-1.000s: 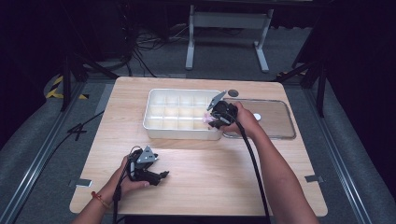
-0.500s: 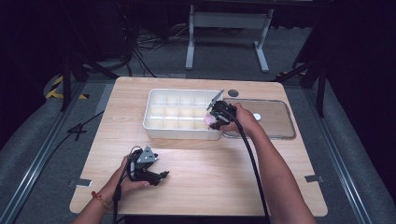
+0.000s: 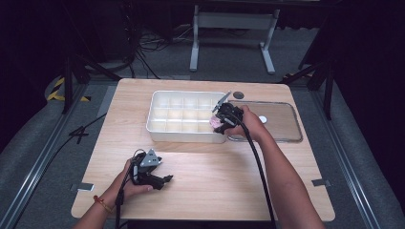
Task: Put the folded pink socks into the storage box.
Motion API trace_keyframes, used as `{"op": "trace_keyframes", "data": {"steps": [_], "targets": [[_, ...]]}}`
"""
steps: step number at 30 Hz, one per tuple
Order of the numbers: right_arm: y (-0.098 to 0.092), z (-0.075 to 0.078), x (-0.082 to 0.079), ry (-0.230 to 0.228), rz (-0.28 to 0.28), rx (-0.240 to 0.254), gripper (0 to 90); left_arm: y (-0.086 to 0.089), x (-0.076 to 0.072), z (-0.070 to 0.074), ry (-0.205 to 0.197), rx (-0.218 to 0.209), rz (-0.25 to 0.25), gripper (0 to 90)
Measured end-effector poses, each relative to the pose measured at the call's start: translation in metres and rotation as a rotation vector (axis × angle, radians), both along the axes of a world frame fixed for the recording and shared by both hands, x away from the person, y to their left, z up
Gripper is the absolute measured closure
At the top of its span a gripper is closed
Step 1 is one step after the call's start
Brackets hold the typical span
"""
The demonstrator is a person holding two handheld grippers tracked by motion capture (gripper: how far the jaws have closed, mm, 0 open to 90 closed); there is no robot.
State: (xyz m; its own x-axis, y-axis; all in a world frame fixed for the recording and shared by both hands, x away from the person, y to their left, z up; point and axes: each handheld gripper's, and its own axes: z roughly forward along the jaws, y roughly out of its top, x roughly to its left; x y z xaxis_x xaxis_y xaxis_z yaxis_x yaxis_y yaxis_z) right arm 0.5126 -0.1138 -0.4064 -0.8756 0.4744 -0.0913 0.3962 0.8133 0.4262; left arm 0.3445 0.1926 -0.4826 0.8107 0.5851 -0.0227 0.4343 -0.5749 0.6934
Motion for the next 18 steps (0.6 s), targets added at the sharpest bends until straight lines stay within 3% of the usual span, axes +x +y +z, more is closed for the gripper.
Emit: {"op": "trace_keyframes", "data": {"steps": [5,13,18], "targets": [[-0.005,0.006,-0.002,-0.007,-0.013,0.056,44.6,0.0,0.0,0.0,0.0,-0.004,0.003,18.8],[-0.003,0.012,-0.006,-0.025,-0.017,0.146,46.1,0.0,0.0,0.0,-0.003,-0.001,0.002,18.8],[-0.001,0.006,-0.003,-0.032,-0.047,0.098,65.3,0.0,0.0,0.0,-0.004,0.0,0.002,18.8]]}}
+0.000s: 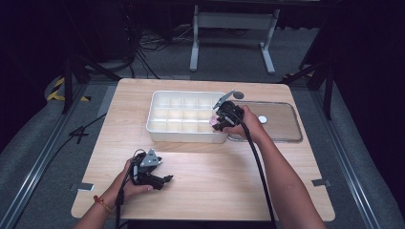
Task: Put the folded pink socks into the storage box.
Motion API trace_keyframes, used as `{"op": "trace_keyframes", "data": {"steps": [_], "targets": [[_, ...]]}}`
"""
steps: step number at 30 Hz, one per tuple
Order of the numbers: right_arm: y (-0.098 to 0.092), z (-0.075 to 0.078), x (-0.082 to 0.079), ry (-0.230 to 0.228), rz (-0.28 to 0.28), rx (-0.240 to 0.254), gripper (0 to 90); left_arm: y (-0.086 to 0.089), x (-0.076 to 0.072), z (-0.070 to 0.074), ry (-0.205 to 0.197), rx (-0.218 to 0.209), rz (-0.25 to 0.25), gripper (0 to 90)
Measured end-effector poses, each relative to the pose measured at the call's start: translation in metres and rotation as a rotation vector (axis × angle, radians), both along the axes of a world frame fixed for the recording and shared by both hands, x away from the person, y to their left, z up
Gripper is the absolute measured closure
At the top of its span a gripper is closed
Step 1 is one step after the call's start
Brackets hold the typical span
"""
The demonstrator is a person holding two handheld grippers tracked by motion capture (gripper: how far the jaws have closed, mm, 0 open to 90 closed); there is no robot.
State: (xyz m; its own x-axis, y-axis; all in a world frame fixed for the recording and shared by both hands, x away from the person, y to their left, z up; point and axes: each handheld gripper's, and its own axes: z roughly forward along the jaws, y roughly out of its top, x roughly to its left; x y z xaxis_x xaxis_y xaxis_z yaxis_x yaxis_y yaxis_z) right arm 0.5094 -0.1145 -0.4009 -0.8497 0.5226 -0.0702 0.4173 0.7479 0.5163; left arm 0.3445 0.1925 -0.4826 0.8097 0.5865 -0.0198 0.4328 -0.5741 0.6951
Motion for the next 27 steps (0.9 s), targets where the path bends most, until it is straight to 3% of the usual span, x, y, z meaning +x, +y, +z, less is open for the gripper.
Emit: {"op": "trace_keyframes", "data": {"steps": [5,8,10,14,23,27], "targets": [[-0.005,0.002,0.0,0.003,0.01,0.002,74.7,0.0,0.0,0.0,0.0,0.0,0.0,18.8],[-0.005,0.0,-0.002,0.011,0.028,-0.05,81.5,0.0,0.0,0.0,0.0,0.003,-0.002,18.8],[-0.006,-0.001,-0.001,0.016,0.029,-0.066,81.7,0.0,0.0,0.0,0.0,0.003,-0.002,18.8],[-0.007,-0.004,0.002,0.03,-0.002,-0.051,81.7,0.0,0.0,0.0,-0.004,0.001,0.0,18.8],[-0.004,-0.011,0.009,0.106,-0.024,-0.064,82.3,0.0,0.0,0.0,0.0,0.003,-0.002,18.8],[0.001,-0.012,0.009,0.108,-0.017,-0.106,82.3,0.0,0.0,0.0,0.0,0.003,-0.002,18.8]]}}
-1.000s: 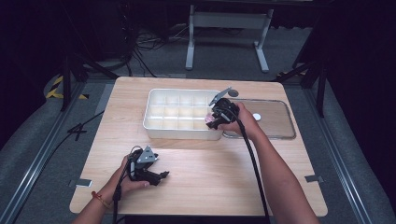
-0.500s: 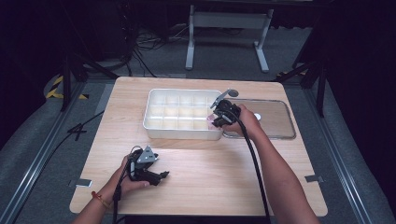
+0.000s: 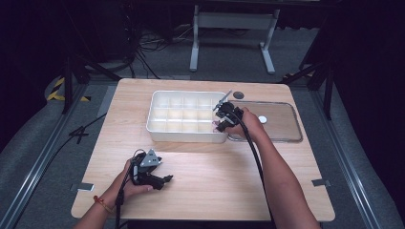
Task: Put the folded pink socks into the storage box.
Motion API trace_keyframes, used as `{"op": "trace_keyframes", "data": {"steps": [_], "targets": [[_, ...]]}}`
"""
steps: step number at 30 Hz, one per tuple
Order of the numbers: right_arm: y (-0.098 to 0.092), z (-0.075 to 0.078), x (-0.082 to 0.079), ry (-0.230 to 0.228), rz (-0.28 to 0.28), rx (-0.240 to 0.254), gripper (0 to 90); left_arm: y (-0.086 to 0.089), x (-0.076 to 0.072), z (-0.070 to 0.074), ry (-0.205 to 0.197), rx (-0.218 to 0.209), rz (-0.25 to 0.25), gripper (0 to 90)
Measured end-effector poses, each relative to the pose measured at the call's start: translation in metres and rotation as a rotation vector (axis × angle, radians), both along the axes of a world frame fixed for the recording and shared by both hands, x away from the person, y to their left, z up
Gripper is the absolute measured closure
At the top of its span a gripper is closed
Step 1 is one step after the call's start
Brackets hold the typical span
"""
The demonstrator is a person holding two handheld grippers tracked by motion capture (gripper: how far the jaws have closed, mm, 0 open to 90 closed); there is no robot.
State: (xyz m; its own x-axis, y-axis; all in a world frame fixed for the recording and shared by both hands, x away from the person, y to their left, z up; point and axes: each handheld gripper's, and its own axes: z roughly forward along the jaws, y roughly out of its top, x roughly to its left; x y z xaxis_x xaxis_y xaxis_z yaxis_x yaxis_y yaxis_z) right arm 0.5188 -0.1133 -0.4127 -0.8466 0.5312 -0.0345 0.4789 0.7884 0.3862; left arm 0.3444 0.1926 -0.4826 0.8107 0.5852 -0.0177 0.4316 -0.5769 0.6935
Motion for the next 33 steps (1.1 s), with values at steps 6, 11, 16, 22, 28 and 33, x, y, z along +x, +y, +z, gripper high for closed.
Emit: {"op": "trace_keyframes", "data": {"steps": [6,11,16,22,28,33], "targets": [[0.001,-0.002,0.0,0.006,-0.001,-0.005,82.5,0.0,0.0,0.0,0.0,0.0,0.0,18.8],[0.001,-0.004,0.001,0.015,-0.005,0.003,82.6,0.0,0.0,0.0,0.0,0.0,0.0,18.8],[0.002,-0.005,0.0,0.013,-0.015,0.006,82.5,0.0,0.0,0.0,-0.003,-0.002,0.001,18.8],[0.001,-0.005,-0.003,-0.001,-0.017,0.016,81.8,0.0,0.0,0.0,-0.004,-0.002,0.001,18.8],[-0.005,0.0,-0.007,-0.02,-0.01,0.052,81.6,0.0,0.0,0.0,-0.003,-0.002,0.001,18.8],[-0.011,0.003,-0.011,-0.034,-0.013,0.09,82.6,0.0,0.0,0.0,-0.003,-0.005,0.003,18.7]]}}
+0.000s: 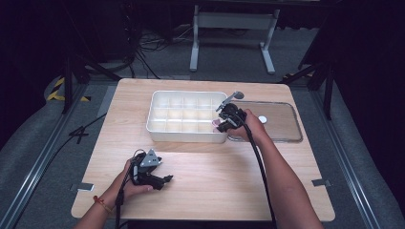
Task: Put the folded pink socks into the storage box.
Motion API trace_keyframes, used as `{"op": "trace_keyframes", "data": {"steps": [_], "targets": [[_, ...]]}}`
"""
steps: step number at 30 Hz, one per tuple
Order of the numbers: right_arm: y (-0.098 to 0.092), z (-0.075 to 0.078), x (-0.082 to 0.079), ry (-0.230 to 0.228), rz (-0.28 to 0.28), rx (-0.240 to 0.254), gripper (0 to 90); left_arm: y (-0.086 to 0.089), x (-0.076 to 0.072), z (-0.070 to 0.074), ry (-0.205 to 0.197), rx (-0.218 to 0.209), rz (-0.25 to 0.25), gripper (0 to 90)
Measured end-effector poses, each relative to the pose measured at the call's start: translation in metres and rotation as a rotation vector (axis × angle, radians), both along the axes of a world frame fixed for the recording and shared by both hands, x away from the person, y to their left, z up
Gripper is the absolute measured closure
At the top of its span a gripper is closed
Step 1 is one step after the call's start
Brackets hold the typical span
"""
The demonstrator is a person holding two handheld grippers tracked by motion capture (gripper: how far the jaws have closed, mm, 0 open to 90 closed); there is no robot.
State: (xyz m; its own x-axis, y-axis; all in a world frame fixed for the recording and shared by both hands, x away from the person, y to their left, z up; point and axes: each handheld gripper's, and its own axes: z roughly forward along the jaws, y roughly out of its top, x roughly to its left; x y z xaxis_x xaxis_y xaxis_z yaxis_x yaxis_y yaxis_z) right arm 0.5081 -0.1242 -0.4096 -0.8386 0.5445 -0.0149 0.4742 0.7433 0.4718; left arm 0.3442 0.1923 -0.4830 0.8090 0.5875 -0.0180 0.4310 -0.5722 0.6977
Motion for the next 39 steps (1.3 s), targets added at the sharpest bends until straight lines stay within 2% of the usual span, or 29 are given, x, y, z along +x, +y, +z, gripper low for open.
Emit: {"op": "trace_keyframes", "data": {"steps": [9,10,16,20,25,28,39], "targets": [[-0.003,0.011,-0.008,-0.039,0.006,0.027,80.5,0.0,0.0,0.0,0.001,0.0,-0.001,18.7],[-0.005,0.014,-0.009,-0.054,0.009,0.036,80.1,0.0,0.0,0.0,0.004,0.003,-0.004,18.7],[-0.008,0.018,-0.013,-0.063,0.0,0.06,76.9,0.0,0.0,0.0,0.004,0.003,-0.003,18.7],[-0.011,0.019,-0.015,-0.073,-0.006,0.077,72.9,0.0,0.0,0.0,0.002,0.001,-0.001,18.6],[-0.012,0.025,-0.022,-0.116,0.0,0.099,63.1,0.0,0.0,0.0,0.003,0.005,-0.004,18.6],[-0.013,0.027,-0.025,-0.131,0.005,0.102,60.8,0.0,0.0,0.0,0.003,0.005,-0.004,18.6],[-0.018,0.037,-0.036,-0.194,-0.034,0.117,44.8,0.0,0.0,0.001,0.004,0.007,-0.005,18.6]]}}
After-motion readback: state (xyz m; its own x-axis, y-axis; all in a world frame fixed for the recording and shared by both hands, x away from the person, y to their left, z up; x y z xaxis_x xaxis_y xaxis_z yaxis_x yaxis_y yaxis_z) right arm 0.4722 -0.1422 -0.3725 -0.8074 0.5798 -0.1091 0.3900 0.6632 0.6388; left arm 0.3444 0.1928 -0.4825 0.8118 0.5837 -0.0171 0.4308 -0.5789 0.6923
